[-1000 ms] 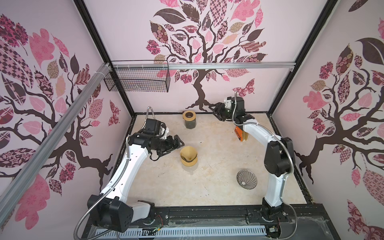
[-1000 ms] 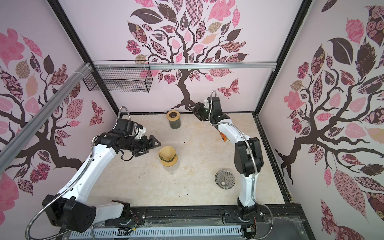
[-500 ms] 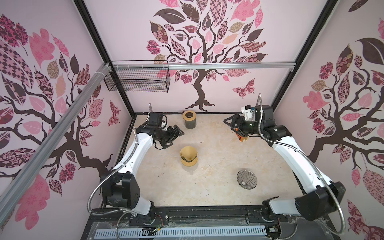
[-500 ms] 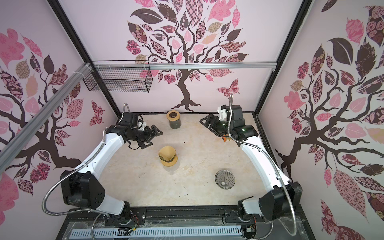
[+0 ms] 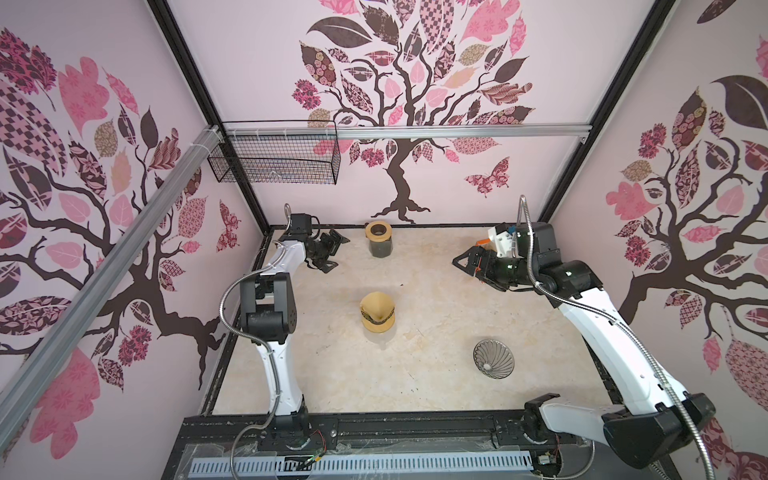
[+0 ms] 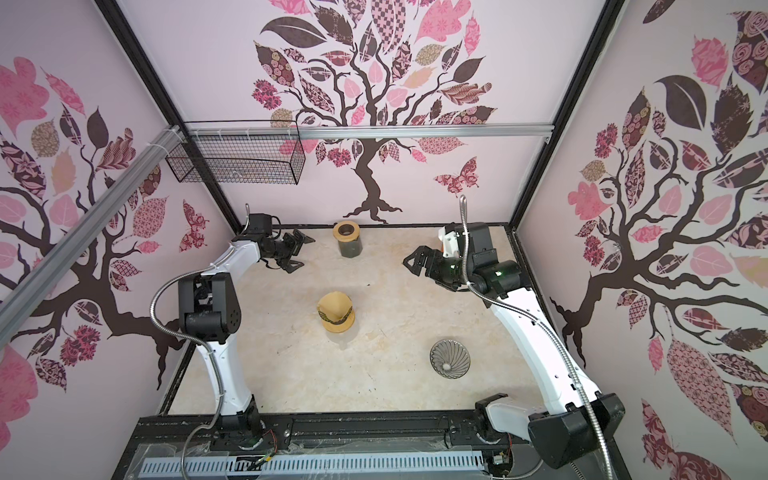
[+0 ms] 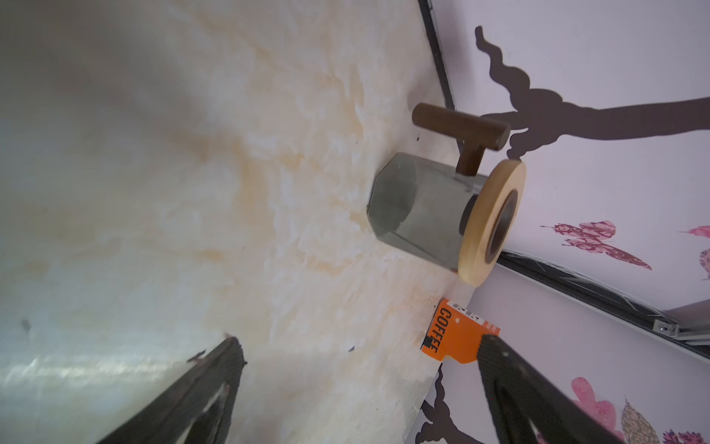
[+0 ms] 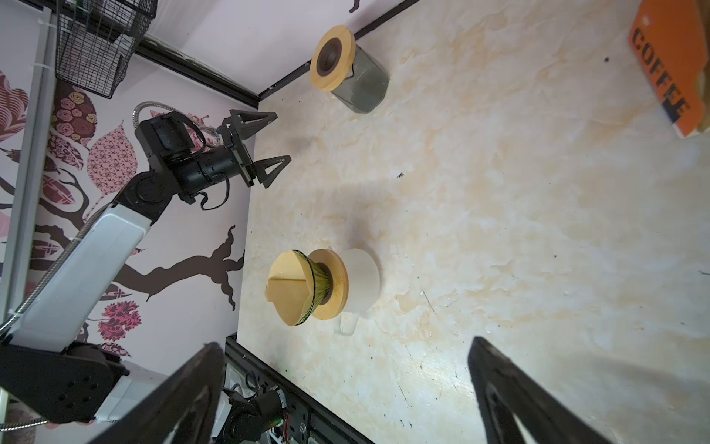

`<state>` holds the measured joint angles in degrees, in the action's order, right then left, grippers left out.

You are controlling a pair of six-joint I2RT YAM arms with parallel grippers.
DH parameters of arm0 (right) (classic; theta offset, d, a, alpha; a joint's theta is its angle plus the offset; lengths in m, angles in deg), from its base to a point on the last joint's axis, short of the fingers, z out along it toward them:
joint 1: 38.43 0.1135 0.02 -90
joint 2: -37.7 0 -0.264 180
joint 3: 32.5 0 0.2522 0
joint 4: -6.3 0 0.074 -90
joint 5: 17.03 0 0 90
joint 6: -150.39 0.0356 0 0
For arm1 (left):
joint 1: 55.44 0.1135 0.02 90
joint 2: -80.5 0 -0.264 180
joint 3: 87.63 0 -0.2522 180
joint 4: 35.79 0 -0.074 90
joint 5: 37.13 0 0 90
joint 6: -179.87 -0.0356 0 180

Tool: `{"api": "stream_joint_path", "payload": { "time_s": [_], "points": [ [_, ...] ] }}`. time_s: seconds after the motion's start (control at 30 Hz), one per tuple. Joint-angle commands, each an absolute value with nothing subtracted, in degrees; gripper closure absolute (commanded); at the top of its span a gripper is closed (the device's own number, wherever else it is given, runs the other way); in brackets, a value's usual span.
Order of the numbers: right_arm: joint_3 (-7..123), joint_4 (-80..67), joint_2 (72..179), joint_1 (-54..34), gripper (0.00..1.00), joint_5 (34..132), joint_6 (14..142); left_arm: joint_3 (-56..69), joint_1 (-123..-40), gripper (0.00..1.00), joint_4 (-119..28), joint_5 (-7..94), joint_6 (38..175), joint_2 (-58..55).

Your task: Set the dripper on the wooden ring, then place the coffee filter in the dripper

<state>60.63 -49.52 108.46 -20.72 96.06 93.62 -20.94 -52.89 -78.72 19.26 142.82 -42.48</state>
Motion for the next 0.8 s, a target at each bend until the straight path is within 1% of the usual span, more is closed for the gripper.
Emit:
{"api": "stream_joint_path", "payload": {
  "time_s": [0.0, 0.07, 0.23, 0.33, 0.43, 0.57, 0.77],
  "points": [
    [64.25, -53.91, 109.0, -20.61, 0.0, 91.47, 89.58, -28.44, -53.24, 0.02, -70.75, 15.77, 147.28, -47.82],
    [64.43, -54.17, 108.8, -20.67, 0.0, 90.48, 89.65, -31.06, -53.4, 0.02, -67.78, 15.34, 148.99, -50.94],
    [65.05, -54.7, 109.27, -20.71, 0.0, 90.78, 89.59, -39.74, -53.42, 0.02, -66.08, 13.94, 151.07, -58.16],
    [65.57, -55.51, 109.89, -20.67, 0.0, 90.68, 89.22, -39.99, -53.89, 0.02, -60.43, 13.46, 153.67, -60.03],
    [67.07, -56.62, 111.04, -20.68, 0.0, 91.25, 88.41, -42.87, -54.84, 0.02, -59.0, 13.3, 154.98, -62.87],
    [69.03, -58.85, 112.55, -20.61, 0.0, 91.16, 87.2, -45.57, -56.38, 0.02, -52.59, 13.23, 159.35, -66.3],
    [69.22, -59.64, 113.67, -20.65, 0.0, 91.82, 86.7, -49.22, -58.38, 0.02, -48.82, 14.08, 162.94, -70.26]
  ]
}}
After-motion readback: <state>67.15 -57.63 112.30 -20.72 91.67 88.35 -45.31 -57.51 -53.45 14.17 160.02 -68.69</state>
